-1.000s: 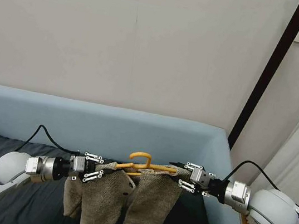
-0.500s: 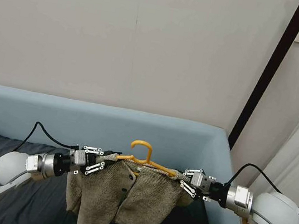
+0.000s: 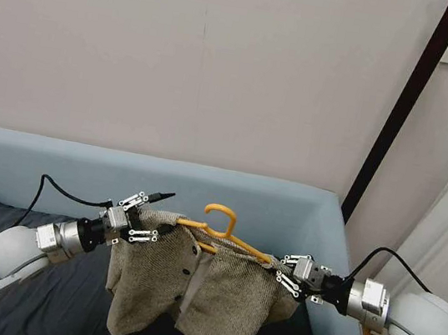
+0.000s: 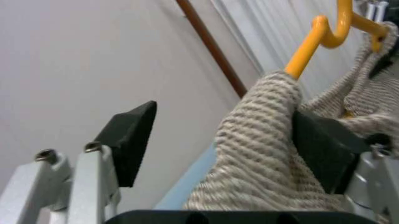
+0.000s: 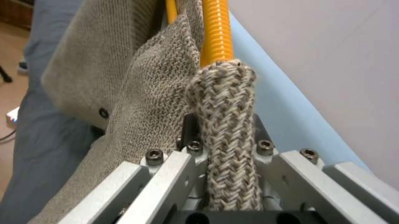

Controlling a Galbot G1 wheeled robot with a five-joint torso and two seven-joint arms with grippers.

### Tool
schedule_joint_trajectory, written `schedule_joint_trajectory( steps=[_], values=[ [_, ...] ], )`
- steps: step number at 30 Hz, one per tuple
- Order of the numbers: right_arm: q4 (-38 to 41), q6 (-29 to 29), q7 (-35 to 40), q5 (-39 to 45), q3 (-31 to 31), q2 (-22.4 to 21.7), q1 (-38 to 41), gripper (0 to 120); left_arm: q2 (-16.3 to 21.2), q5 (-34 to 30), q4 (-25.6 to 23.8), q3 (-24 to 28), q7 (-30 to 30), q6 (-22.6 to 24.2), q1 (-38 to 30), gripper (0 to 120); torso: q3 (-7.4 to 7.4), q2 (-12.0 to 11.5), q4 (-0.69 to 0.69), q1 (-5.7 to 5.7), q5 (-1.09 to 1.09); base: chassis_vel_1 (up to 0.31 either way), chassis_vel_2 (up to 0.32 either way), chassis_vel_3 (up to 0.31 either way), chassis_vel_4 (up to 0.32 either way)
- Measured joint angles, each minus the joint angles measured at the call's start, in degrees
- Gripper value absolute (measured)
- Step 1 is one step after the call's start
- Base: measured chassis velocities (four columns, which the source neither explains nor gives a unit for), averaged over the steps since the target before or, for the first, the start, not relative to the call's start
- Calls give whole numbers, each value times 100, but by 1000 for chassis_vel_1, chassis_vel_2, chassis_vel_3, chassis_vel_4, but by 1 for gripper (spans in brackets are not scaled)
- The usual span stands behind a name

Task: Pick up the clothes from the sofa and hang them on the clothes hanger.

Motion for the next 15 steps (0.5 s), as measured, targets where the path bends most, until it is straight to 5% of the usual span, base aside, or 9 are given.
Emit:
schedule_joint_trajectory(
  steps=[6,15],
  values=[
    [149,-617,330,749,294,-237,-91,4,-149,69,-85,-75,-531,-8,100,98,0,0,-2,0,-1,0,0,0,0],
    [546,-1150,874,1833,695,-322,-157,4,-401,109,-208,-222,-731,6,225,100,0,0,0,0,-1,0,0,0,0]
  ],
)
